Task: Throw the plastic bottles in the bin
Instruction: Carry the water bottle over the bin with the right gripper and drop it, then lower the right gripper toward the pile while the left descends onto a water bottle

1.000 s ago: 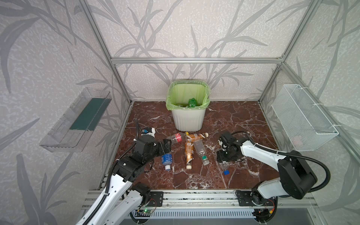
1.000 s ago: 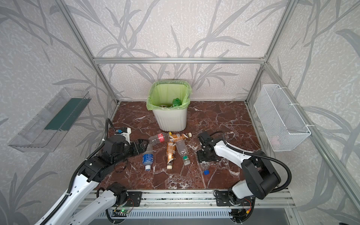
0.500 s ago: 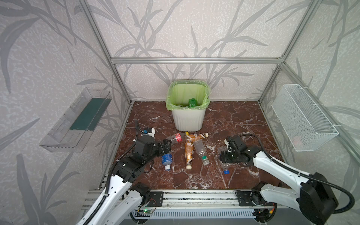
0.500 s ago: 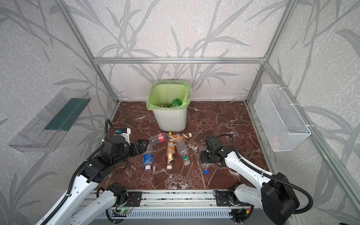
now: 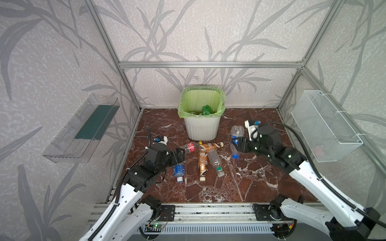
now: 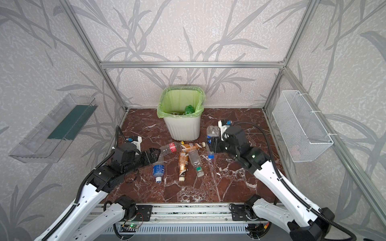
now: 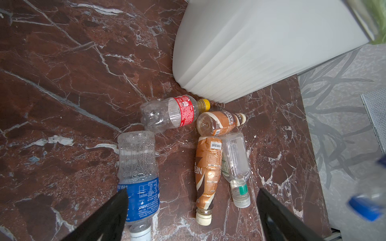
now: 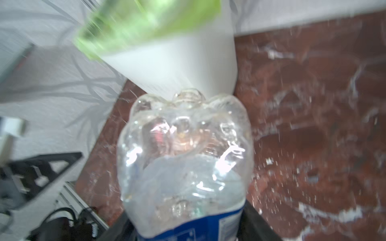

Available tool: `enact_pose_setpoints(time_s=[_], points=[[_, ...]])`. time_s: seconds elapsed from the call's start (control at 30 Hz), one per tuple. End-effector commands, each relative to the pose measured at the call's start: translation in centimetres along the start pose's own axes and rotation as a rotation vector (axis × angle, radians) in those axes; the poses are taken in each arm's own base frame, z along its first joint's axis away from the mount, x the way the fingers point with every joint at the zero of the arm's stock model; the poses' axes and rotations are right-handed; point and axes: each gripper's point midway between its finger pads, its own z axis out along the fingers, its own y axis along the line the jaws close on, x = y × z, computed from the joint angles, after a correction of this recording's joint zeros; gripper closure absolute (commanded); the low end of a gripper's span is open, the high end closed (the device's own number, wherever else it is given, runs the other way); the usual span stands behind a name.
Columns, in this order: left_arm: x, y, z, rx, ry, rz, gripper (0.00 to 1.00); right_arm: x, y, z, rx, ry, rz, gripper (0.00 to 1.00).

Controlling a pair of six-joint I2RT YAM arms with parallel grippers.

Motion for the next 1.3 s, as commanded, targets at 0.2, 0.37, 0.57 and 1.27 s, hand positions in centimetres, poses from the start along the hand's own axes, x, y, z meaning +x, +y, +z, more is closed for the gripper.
enact_pose_setpoints(time_s=[0.2, 0.37, 0.57, 1.27], points=[[-3.1, -1.1, -2.5, -0.003, -0.083, -0.005, 0.05, -12.8, 4.3, 3.2, 0.126, 0.036, -0.057, 0.02], [-2.0, -0.2, -1.8, -0.004, -0.073, -0.007, 0.04, -10.4, 1.7, 0.0, 0.085, -0.170, -0.024, 0.00], [-0.3, 1.6, -1.7, -0.040, -0.051, -0.005, 0.04, 2.8, -7.2, 0.0, 0.237, 0.013, 0.091, 0.03], [5.8, 6.3, 2.6, -0.214, 0.170, -0.044, 0.03, 20.3, -11.9, 3.6, 0.245, 0.329, 0.277, 0.09]])
